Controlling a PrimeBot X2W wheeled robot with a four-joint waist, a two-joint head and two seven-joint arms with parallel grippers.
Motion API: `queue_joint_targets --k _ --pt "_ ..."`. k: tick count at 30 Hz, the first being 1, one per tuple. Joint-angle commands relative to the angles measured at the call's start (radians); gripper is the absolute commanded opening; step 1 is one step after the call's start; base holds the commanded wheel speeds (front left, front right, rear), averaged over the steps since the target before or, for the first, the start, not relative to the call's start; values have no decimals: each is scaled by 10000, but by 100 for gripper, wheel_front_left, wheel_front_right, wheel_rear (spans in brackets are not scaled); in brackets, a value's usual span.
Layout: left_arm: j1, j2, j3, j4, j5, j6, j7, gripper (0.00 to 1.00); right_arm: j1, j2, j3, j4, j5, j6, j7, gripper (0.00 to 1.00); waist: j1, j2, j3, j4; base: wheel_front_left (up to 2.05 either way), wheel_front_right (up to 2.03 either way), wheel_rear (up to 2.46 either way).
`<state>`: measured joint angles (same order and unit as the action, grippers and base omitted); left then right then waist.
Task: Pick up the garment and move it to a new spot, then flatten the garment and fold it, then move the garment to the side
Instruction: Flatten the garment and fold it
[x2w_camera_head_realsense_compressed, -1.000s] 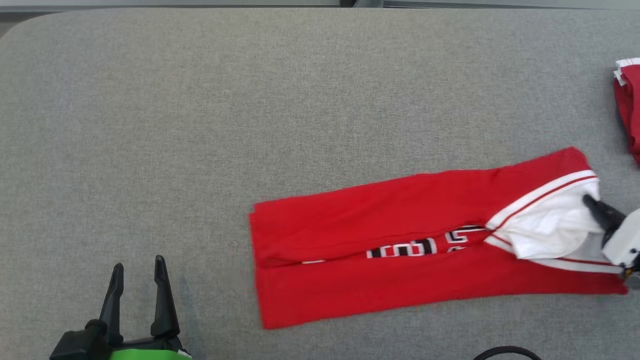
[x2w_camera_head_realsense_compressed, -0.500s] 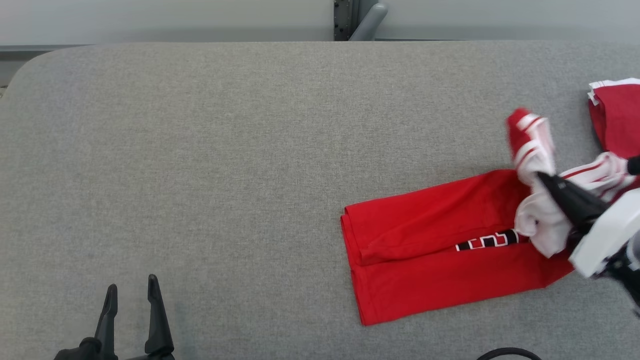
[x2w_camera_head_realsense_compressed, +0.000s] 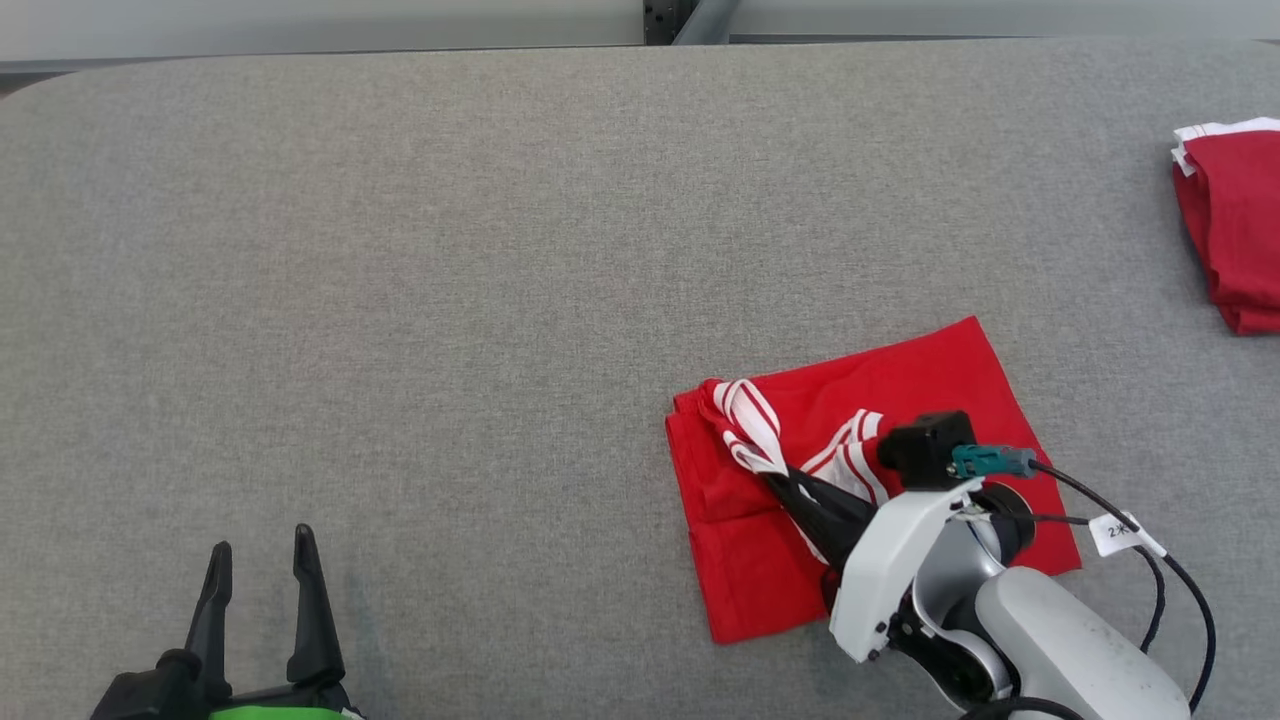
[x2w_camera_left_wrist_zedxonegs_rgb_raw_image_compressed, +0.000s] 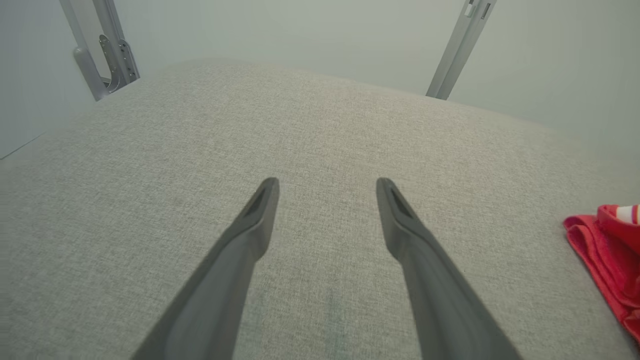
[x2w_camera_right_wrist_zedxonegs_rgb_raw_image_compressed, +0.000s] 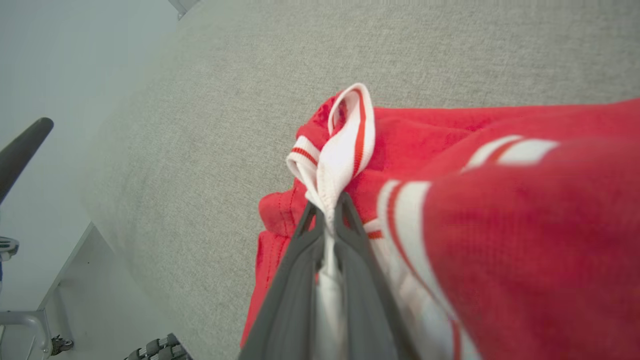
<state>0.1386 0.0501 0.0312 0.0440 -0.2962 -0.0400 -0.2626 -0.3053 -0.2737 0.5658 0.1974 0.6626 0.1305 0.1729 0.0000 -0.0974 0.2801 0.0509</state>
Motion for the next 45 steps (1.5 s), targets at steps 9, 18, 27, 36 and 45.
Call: queue_joint_targets --k 9,18,27,36,45 --pt "63 15 -153 69 15 62 -25 100 -436 589 -827 603 -802 2 -1058 0 0 0 -8 144 0 0 0" --pt "75 15 -234 63 -35 128 -25 100 -173 957 -1062 449 -1813 2 -1122 0 0 0 -34 52 0 0 0" --pt "36 15 -148 132 95 5 -25 100 246 1571 -1113 531 -2799 2 -1085 0 0 0 75 -56 0 0 0" --pt "53 14 -142 210 -52 92 -25 100 543 1571 -725 135 -2785 2 -1295 100 0 0 152 -119 0 0 0" --pt "374 13 131 224 -94 154 -26 100 2319 559 -1906 -2985 -1039 -2 -1403 100 0 0 -212 -483 0 0 0"
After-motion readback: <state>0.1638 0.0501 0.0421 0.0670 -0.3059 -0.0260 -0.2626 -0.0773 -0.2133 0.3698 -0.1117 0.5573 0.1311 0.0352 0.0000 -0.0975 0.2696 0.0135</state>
